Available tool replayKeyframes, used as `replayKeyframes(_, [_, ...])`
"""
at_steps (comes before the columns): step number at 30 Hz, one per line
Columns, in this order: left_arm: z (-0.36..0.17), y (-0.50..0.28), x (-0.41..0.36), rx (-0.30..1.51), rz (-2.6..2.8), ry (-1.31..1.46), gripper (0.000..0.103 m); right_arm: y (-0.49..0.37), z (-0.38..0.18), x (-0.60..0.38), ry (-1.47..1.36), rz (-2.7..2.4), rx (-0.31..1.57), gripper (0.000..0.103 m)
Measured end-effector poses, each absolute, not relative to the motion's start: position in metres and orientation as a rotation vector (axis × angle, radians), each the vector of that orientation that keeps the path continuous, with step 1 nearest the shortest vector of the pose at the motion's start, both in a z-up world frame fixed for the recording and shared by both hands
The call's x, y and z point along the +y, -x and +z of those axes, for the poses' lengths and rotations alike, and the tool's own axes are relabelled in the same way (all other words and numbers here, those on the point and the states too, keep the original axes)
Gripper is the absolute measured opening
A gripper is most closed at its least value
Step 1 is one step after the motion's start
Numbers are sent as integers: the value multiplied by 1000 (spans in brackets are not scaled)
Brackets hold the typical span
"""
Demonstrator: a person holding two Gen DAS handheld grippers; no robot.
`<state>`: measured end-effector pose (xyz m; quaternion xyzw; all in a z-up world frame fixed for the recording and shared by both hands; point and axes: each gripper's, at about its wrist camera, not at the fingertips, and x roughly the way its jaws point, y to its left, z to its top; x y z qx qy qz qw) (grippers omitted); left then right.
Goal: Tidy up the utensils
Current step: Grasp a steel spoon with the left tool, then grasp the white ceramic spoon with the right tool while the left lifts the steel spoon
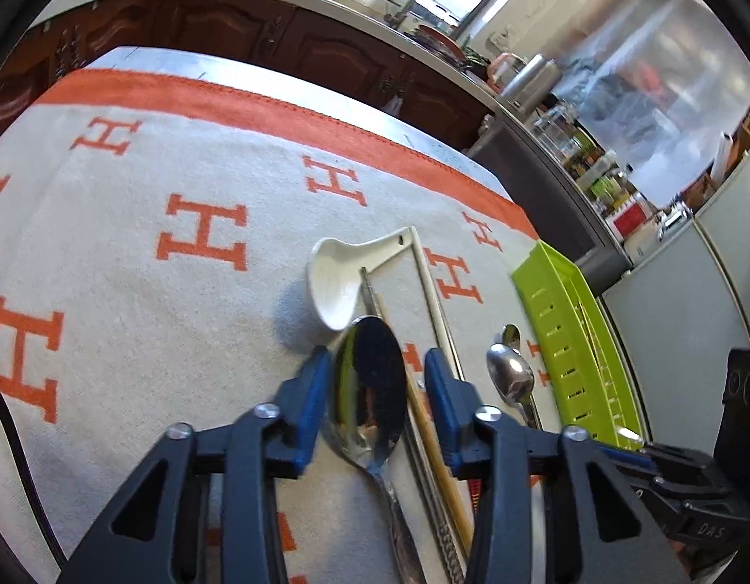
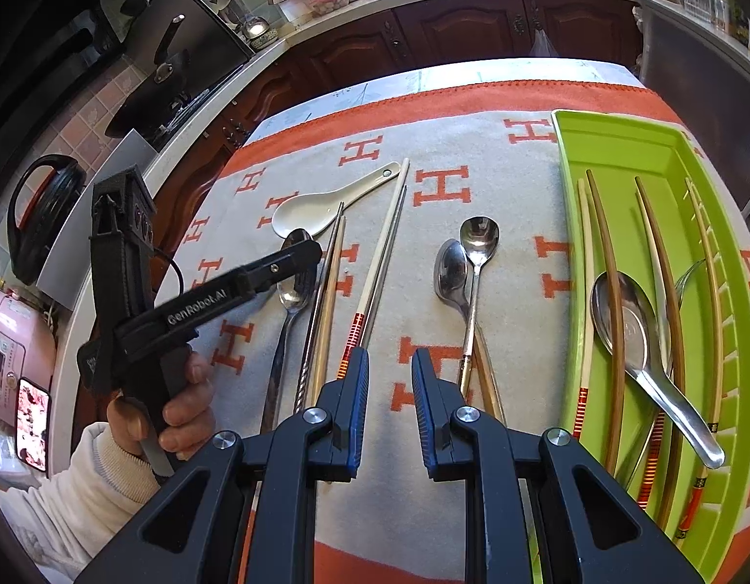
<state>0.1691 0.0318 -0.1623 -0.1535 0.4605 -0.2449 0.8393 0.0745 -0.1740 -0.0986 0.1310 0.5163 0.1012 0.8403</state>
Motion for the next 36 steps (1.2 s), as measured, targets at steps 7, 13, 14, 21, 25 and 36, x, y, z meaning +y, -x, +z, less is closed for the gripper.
replayKeyframes(7, [-167, -169, 26, 987, -497, 311, 10, -74, -98, -169, -268, 214, 1092, 19])
replayKeyframes(13, [-162, -164, 15, 969, -477, 229, 5, -73, -97, -165, -272, 210, 1089, 19])
replayKeyframes(14, [-160, -162, 13, 963, -469, 221, 2, -73, -97, -165, -277, 209, 1091, 19])
replayKeyframes(21, [-150, -149, 26, 1014, -474, 277, 1, -84, -88, -159, -316, 229, 1065, 19])
replayKeyframes(25, [-136, -135, 41, 987, -473, 305, 1, -94, -75, -149, -314, 248, 1018, 19])
replayKeyframes(36, [-89, -114, 89, 950, -358, 332, 2, -152, -71, -109, -324, 305, 944, 23])
